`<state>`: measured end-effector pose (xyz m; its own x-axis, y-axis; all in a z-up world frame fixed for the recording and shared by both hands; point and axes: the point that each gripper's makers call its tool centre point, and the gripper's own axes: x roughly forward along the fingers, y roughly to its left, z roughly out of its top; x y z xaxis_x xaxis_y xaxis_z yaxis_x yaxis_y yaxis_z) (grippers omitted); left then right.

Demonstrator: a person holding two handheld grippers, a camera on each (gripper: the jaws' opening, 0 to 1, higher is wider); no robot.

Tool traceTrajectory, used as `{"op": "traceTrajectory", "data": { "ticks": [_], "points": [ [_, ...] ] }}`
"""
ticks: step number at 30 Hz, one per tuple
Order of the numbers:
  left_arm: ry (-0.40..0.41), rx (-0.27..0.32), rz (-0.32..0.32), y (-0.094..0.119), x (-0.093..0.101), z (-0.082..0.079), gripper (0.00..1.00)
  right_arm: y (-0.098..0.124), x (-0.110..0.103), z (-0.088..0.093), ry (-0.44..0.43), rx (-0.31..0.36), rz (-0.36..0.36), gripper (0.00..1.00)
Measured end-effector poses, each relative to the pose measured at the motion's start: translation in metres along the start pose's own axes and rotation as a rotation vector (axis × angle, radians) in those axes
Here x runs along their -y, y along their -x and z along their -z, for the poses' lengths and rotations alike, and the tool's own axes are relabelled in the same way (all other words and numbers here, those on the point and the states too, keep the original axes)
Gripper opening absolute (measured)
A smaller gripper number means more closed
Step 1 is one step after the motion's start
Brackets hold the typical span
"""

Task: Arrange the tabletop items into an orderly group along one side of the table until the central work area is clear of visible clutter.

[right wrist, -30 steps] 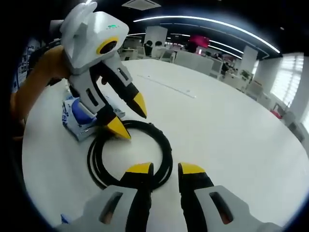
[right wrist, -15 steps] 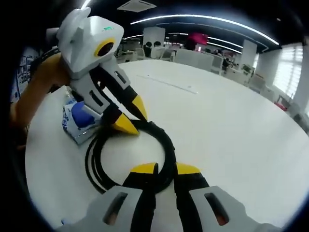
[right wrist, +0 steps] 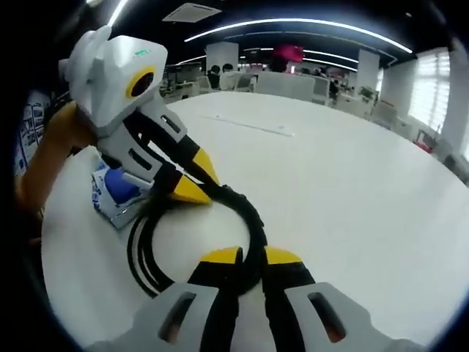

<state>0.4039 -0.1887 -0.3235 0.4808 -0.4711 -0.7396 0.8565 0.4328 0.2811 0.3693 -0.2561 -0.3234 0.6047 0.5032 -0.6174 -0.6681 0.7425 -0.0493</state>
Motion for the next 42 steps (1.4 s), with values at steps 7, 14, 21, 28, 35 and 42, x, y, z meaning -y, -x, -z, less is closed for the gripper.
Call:
{"op": "traceTrajectory", "data": {
  "ticks": [7, 14, 21, 28, 35, 42],
  "points": [
    [-0.016, 0.020, -0.052, 0.000, 0.000, 0.001, 0.06, -0.001, -0.003, 0.001, 0.050, -0.033, 0.036, 0.05],
    [-0.065, -0.002, -0.071, 0.000, -0.004, 0.000, 0.05, 0.001, 0.000, 0.000, 0.000, -0.016, 0.024, 0.04],
    [-0.048, 0.045, -0.059, 0.009, -0.007, -0.008, 0.06, 0.007, 0.002, -0.004, -0.029, 0.010, 0.025, 0.03],
    [-0.049, 0.095, -0.073, 0.025, -0.011, -0.018, 0.06, 0.024, 0.002, -0.023, -0.037, 0.072, 0.038, 0.03],
    [-0.081, 0.139, -0.111, 0.050, -0.015, -0.038, 0.06, 0.047, -0.005, -0.045, -0.007, 0.130, 0.056, 0.03],
    [-0.119, 0.161, -0.152, 0.077, -0.013, -0.052, 0.06, 0.064, -0.006, -0.064, 0.030, 0.168, 0.075, 0.03]
  ]
}}
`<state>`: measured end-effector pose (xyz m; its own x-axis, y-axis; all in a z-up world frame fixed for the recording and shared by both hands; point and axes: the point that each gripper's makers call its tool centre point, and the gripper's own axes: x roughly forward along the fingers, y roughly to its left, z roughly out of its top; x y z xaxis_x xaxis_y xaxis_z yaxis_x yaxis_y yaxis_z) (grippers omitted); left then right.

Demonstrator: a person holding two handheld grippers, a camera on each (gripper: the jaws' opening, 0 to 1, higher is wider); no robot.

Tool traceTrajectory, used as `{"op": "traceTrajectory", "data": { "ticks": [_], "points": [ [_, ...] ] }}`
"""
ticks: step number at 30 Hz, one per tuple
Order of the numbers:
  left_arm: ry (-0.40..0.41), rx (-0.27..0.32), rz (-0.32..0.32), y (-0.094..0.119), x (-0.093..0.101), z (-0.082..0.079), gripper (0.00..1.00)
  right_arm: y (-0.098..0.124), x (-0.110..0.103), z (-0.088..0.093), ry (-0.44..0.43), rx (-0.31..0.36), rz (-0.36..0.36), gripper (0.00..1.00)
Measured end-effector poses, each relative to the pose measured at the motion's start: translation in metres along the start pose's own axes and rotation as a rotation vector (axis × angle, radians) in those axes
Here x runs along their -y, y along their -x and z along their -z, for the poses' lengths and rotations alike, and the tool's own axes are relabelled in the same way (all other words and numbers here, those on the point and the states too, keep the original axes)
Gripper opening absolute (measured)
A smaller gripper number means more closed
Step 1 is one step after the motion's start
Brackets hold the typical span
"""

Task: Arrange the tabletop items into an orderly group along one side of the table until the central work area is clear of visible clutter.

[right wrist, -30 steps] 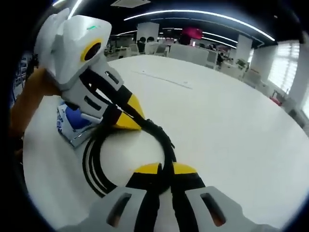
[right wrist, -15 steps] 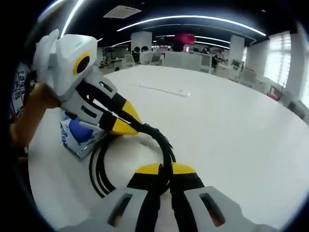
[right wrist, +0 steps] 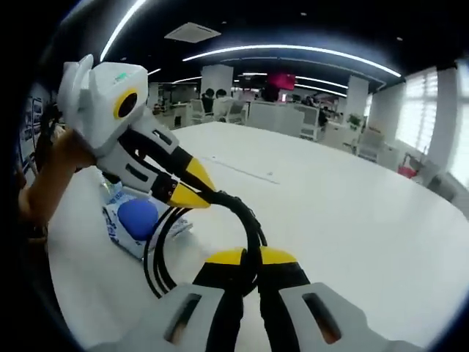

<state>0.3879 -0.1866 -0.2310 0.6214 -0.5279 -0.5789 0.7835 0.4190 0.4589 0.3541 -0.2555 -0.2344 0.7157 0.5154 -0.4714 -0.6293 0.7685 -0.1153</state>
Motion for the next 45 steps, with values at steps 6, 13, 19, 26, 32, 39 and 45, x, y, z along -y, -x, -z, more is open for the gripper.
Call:
{"op": "traceTrajectory", "data": {
  "ticks": [6, 13, 19, 26, 32, 39, 45],
  "points": [
    [-0.007, 0.016, -0.014, 0.007, 0.002, -0.003, 0.06, 0.008, -0.009, -0.006, 0.021, 0.018, 0.010, 0.02],
    [-0.006, 0.019, -0.012, 0.009, 0.001, -0.003, 0.06, 0.009, -0.010, -0.004, 0.030, 0.018, 0.010, 0.02],
    [-0.023, 0.015, -0.017, 0.015, 0.004, -0.004, 0.04, 0.008, -0.011, -0.003, 0.033, 0.013, -0.001, 0.01],
    [-0.022, 0.017, -0.019, 0.018, 0.004, -0.003, 0.04, 0.006, -0.003, -0.008, 0.035, 0.016, -0.005, 0.01],
    [-0.019, 0.022, -0.022, 0.024, 0.008, -0.001, 0.04, 0.008, -0.009, -0.008, 0.044, 0.025, -0.005, 0.01],
    [-0.044, 0.034, -0.036, 0.043, 0.017, -0.006, 0.04, 0.020, -0.016, -0.017, 0.055, 0.051, -0.008, 0.01],
    [-0.062, 0.043, -0.043, 0.060, 0.029, -0.008, 0.04, 0.033, -0.033, -0.015, 0.064, 0.075, -0.024, 0.01]
  ]
}}
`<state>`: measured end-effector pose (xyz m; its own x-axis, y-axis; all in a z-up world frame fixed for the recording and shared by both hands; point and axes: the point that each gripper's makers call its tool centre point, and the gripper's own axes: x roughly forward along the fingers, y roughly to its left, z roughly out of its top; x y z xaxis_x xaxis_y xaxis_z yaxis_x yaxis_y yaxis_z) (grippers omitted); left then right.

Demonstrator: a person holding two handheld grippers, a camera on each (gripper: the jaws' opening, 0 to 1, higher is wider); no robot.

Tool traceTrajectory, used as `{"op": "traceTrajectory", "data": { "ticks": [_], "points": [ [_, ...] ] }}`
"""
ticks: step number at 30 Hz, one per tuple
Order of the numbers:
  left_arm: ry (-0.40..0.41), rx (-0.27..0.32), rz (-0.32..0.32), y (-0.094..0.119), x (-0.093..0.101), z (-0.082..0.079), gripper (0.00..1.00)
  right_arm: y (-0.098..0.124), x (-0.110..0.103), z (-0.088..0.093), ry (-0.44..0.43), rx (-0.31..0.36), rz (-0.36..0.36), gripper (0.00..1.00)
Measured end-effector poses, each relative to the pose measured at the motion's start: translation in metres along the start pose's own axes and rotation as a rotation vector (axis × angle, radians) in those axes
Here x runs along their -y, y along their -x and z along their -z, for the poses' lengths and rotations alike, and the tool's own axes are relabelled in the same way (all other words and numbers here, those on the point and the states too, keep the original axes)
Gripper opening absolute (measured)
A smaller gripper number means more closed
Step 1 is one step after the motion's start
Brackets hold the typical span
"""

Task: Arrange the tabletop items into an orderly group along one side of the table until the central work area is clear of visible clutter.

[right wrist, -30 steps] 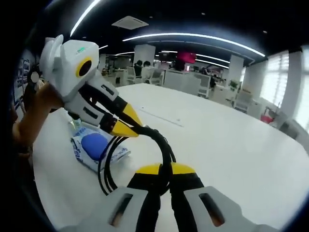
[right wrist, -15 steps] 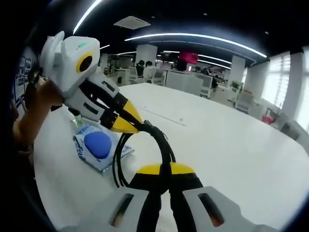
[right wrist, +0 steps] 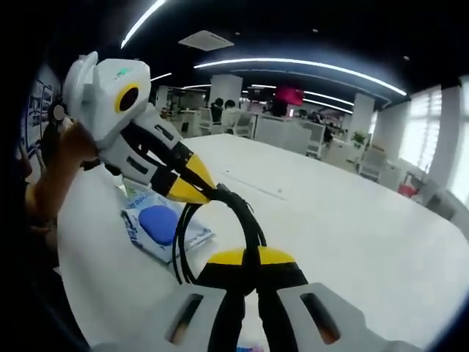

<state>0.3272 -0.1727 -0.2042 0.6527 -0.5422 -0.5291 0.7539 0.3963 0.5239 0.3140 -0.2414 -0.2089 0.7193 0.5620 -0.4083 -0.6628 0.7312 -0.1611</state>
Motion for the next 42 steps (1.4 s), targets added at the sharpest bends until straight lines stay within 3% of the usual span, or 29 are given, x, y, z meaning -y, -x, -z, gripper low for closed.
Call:
{"op": "traceTrajectory", "data": {
  "ticks": [10, 22, 31, 42],
  "points": [
    [-0.019, 0.021, -0.028, 0.029, -0.003, 0.003, 0.04, 0.012, -0.027, -0.014, 0.029, 0.055, -0.033, 0.01],
    [-0.035, 0.031, -0.028, 0.038, -0.001, 0.006, 0.04, 0.010, -0.029, -0.015, 0.035, 0.080, -0.039, 0.00],
    [-0.047, 0.046, -0.020, 0.048, 0.009, 0.006, 0.04, 0.018, -0.038, -0.012, 0.040, 0.102, -0.042, 0.00],
    [-0.103, 0.067, -0.020, 0.079, 0.029, 0.004, 0.05, 0.037, -0.060, -0.014, 0.090, 0.138, -0.042, 0.00]
  ]
}}
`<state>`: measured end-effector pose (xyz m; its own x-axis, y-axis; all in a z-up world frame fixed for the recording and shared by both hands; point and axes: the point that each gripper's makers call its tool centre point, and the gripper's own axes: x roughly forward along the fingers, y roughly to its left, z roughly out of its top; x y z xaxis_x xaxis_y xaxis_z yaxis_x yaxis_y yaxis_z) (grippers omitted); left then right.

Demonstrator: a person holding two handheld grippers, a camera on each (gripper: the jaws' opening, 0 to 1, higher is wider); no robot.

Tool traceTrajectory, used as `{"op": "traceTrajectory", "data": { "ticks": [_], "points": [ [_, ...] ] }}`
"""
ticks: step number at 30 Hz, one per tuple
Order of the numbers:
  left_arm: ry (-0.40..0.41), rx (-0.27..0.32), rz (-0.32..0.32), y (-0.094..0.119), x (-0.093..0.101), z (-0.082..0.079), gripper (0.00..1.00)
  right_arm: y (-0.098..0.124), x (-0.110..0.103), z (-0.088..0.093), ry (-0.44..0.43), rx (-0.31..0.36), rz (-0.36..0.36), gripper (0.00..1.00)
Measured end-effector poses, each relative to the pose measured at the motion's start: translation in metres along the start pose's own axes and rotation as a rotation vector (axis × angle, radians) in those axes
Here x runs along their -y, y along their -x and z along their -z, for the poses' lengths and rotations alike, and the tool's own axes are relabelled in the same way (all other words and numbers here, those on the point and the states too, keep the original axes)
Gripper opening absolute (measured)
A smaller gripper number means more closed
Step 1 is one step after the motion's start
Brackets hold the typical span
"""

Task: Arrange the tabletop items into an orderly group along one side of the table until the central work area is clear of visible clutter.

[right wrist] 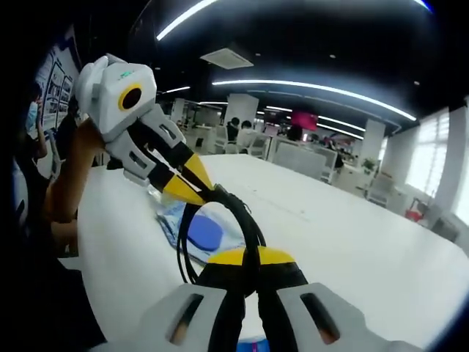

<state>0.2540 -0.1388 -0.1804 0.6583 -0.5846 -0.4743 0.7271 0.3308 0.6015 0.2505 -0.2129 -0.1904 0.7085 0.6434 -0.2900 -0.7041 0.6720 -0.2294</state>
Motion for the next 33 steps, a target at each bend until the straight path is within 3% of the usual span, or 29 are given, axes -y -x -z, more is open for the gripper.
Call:
{"op": "traceTrajectory", "data": {
  "ticks": [18, 22, 33],
  "points": [
    [-0.049, 0.026, -0.012, 0.028, 0.013, -0.006, 0.05, 0.020, -0.025, -0.007, 0.038, 0.039, -0.008, 0.00],
    [-0.046, 0.029, -0.012, 0.031, 0.010, -0.004, 0.05, 0.021, -0.028, -0.007, 0.042, 0.041, -0.011, 0.00],
    [-0.028, 0.060, -0.010, 0.041, 0.024, -0.006, 0.05, 0.033, -0.044, -0.010, 0.071, 0.047, -0.013, 0.00]
  ]
}}
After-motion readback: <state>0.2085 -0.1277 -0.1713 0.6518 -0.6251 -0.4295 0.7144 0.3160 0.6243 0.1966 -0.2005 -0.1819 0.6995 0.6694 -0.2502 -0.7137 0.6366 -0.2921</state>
